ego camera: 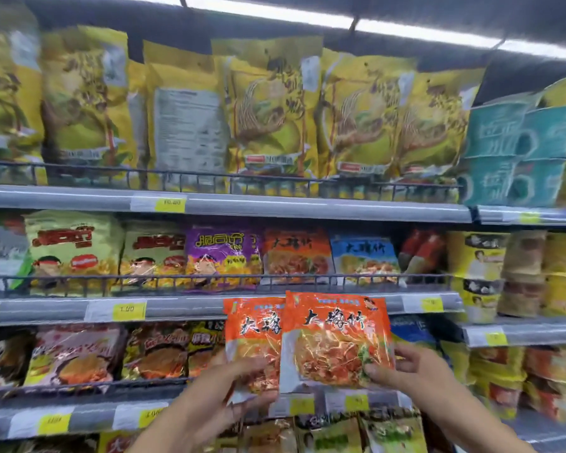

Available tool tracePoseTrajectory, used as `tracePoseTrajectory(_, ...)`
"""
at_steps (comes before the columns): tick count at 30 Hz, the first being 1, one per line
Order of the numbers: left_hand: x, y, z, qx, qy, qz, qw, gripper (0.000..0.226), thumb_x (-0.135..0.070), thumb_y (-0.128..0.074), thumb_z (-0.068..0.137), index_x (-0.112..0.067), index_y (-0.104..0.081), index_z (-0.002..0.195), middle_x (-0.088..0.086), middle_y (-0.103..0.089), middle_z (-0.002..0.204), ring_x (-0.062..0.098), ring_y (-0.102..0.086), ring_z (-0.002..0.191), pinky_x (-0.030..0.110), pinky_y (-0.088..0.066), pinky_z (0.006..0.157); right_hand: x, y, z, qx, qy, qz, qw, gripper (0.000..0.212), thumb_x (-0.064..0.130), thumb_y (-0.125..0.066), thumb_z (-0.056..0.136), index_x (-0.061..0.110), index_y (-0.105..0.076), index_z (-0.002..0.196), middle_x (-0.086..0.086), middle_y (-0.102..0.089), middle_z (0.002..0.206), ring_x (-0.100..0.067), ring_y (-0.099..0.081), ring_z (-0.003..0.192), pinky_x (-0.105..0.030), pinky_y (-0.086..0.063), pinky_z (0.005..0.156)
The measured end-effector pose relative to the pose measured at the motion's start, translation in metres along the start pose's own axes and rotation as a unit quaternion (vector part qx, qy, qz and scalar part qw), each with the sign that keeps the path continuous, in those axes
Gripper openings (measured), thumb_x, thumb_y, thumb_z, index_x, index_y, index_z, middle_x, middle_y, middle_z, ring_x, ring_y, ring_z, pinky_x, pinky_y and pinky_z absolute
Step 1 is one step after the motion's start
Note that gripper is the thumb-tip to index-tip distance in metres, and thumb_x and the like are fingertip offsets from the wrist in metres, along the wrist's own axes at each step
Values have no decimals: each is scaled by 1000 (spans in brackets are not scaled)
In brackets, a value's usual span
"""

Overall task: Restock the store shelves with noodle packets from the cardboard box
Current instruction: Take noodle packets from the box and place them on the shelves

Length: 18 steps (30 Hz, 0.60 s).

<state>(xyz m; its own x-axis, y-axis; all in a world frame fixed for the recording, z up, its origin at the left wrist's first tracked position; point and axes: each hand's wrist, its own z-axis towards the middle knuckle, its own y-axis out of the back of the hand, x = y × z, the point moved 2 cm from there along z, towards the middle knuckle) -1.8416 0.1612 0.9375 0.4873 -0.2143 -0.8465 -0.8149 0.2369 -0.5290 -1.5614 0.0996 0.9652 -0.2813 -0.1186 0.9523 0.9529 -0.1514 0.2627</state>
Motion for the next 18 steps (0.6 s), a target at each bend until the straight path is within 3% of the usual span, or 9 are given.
tracePoseTrajectory(1, -4, -10, 4, 0, -9, -1, 1000, 84, -1, -82, 62, -17, -48, 137, 4, -60, 126, 26, -63, 105, 47, -64, 65, 10, 9, 9, 13, 5, -9, 1000, 30, 27, -84, 76, 25, -73, 103, 5, -79, 93, -3, -73, 72, -20, -53, 72)
tracePoseTrajectory(3, -9, -23, 11, -13, -19, 1, 1000, 59, -1, -80, 71, -11, -56, 124, 5, -63, 120, 25, -65, 104, 48, -64, 67, 24, 24, 27, 28, 30, -36, 999, 23, 31, -81, 81, 22, -77, 102, 10, -73, 74, -4, -61, 50, -16, -41, 53)
tracePoseTrajectory(5, -9, -34, 14, -24, -28, -10, 999, 43, 0, -77, 75, -11, -61, 113, 10, -65, 117, 26, -67, 100, 47, -65, 68, 31, 34, 49, 27, 50, -48, 997, 19, 31, -78, 84, 18, -79, 98, 8, -53, 55, -10, -39, 41, -20, -26, 44)
tracePoseTrajectory(8, -8, -39, 19, -35, -32, -33, 998, 69, -2, -80, 70, -10, -54, 133, 7, -58, 124, 31, -73, 94, 47, -65, 71, 40, 38, 85, 19, 63, -38, 997, 21, 36, -80, 82, 19, -78, 95, -1, -46, 61, -9, -34, 44, -22, -23, 43)
tracePoseTrajectory(11, -6, -41, 17, -52, -33, -25, 998, 84, -3, -81, 66, -15, -48, 141, 10, -56, 129, 35, -76, 86, 52, -62, 81, 53, 36, 122, 11, 59, -11, 998, 34, 40, -84, 76, 14, -76, 96, -5, -46, 68, -11, -33, 50, -23, -21, 44)
tracePoseTrajectory(15, 0, -35, 16, -85, -30, -12, 996, 77, -3, -82, 61, -12, -54, 132, 16, -62, 126, 36, -76, 82, 45, -65, 66, 76, 27, 159, -16, 71, -27, 997, 34, 41, -86, 75, 13, -76, 92, -1, -50, 63, -10, -37, 50, -22, -24, 42)
tracePoseTrajectory(18, 4, -30, 14, -96, -19, -2, 995, 65, -1, -83, 63, -14, -58, 121, 17, -62, 127, 40, -74, 90, 50, -64, 69, 87, 17, 181, -49, 92, -55, 993, 39, 40, -86, 74, 6, -74, 90, -5, -61, 66, -13, -49, 56, -22, -36, 49)
